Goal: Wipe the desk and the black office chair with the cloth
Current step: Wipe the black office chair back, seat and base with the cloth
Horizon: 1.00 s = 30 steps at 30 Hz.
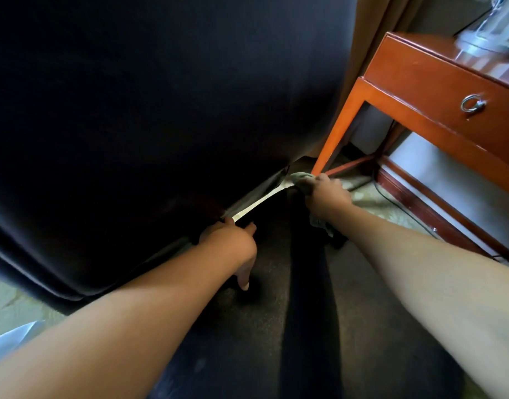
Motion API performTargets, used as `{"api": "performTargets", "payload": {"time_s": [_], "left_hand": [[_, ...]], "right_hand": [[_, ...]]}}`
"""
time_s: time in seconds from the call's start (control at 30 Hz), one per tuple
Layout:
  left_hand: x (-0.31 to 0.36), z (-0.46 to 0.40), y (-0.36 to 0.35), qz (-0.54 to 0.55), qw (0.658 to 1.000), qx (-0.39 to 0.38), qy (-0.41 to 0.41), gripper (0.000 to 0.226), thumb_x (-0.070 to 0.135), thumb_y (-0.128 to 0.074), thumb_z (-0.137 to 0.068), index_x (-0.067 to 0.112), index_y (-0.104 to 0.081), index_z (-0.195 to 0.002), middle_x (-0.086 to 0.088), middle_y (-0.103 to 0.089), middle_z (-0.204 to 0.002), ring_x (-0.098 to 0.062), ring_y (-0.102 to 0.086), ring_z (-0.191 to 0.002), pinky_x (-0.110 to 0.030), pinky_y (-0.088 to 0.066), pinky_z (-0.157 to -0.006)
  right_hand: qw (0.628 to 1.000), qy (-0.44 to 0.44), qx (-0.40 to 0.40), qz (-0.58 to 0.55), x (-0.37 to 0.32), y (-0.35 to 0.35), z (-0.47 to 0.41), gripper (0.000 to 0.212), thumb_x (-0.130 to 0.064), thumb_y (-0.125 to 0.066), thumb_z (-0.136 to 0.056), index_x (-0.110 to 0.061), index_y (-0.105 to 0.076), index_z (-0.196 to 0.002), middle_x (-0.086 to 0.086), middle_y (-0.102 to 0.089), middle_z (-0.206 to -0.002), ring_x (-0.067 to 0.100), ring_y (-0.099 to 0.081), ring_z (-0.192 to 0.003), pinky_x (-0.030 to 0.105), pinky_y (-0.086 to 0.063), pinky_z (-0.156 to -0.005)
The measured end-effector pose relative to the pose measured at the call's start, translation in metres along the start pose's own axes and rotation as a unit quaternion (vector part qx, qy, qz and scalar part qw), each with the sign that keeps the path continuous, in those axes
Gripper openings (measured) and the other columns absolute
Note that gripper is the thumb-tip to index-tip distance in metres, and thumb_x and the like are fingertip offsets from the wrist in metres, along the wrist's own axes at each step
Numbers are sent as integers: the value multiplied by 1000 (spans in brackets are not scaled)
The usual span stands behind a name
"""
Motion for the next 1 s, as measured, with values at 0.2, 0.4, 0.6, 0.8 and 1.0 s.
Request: {"api": "performTargets", "payload": {"time_s": [0.2,0.4,0.6,0.8,1.0], "left_hand": [[2,6,-1,-21,1000,-2,-2,136,53,-87,-66,34,14,-156,-14,6,-161,-46,-21,-144,-56,-48,-101],[-4,8,-5,-16,999,-8,-28,133,54,-83,-71,31,17,-156,-7,5,-165,-44,-8,-149,-56,-43,-107],[-2,5,-2,-21,999,-3,-42,132,54,-82,-72,31,17,-156,-7,3,-165,-43,-8,-149,-56,-41,-109],[-3,-2,-6,-16,999,-2,-46,135,57,-83,-69,32,19,-155,-5,6,-166,-41,-6,-150,-54,-39,-111],[-2,-2,-6,-5,999,-3,-48,135,55,-83,-70,33,19,-155,-6,8,-166,-43,-4,-150,-58,-38,-110]], "right_hand": [[960,271,-33,69,-59,-2,24,55,-41,-46,-88,-47,-47,-143,1,-43,-143,34,-48,-124,48,-50,-97],[981,180,-65,31,-45,10,-16,45,-32,-47,-94,-60,-50,-130,-6,-48,-139,29,-45,-120,50,-49,-100],[989,134,-54,-11,-43,7,-39,34,-25,-50,-94,-29,-65,-124,1,-65,-124,29,-62,-113,44,-53,-96],[989,91,-36,-107,-37,5,-48,30,-15,-56,-96,-19,-71,-121,4,-67,-125,24,-63,-116,33,-50,-95],[984,52,7,-170,-17,5,-54,18,-16,-56,-95,-32,-64,-89,-2,-66,-103,22,-65,-95,25,-52,-80]]}}
Point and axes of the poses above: each hand's wrist, its own z-axis away from the middle knuckle, its own y-axis out of the back of the hand, x = y × z, the point moved 4 cm from there along -z, towards the middle knuckle
